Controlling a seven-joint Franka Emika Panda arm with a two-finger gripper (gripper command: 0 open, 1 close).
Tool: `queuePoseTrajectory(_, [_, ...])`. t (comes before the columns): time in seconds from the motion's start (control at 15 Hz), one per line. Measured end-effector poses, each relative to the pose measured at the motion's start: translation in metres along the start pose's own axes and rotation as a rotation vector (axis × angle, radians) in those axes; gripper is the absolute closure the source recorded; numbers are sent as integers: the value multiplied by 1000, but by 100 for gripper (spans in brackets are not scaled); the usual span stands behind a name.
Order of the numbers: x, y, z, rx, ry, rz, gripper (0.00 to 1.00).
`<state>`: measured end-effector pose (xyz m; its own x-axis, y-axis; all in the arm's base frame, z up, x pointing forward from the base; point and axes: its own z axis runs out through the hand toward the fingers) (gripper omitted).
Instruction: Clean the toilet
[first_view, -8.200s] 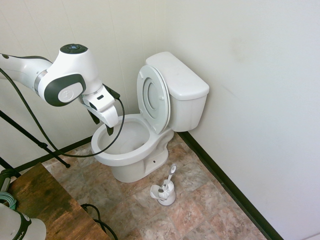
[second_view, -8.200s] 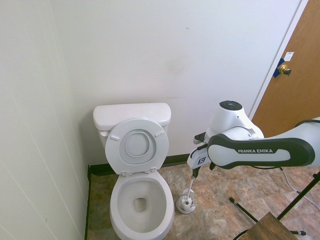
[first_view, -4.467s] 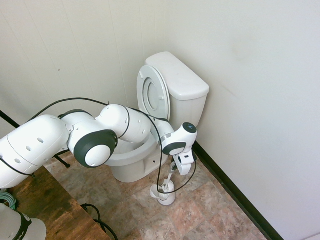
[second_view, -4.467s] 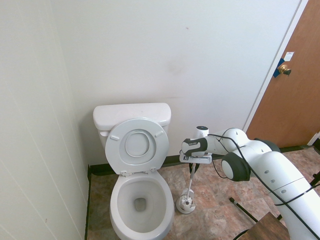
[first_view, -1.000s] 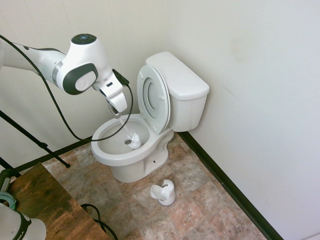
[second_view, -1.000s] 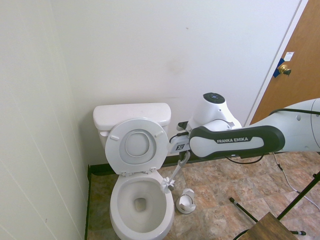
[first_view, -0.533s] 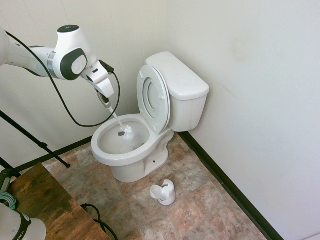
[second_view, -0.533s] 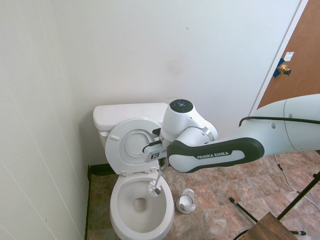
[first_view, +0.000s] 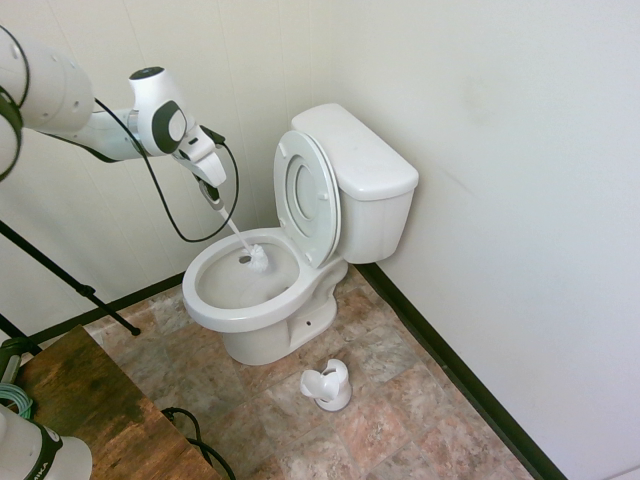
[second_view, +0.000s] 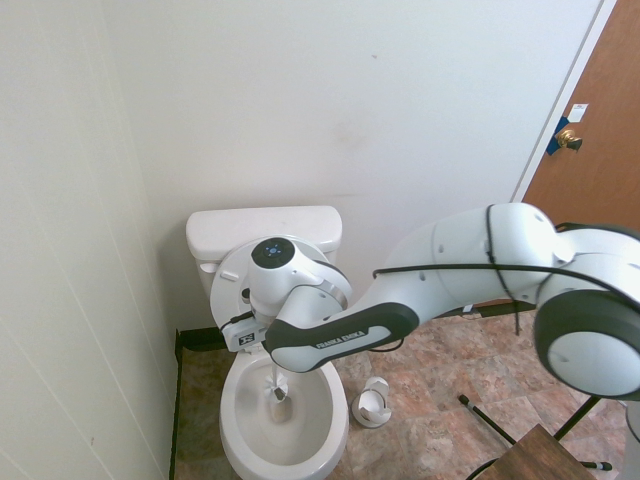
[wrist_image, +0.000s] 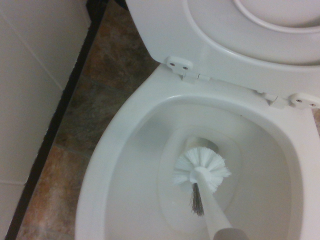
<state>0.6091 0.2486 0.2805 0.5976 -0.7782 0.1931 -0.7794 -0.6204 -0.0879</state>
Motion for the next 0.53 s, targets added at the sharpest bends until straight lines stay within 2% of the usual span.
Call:
queuePoseTrajectory(0.2, [0,-26,42,-41,-6,13,100])
queuePoseTrajectory(0.53, [10,-50,79,-88,-11,51,100])
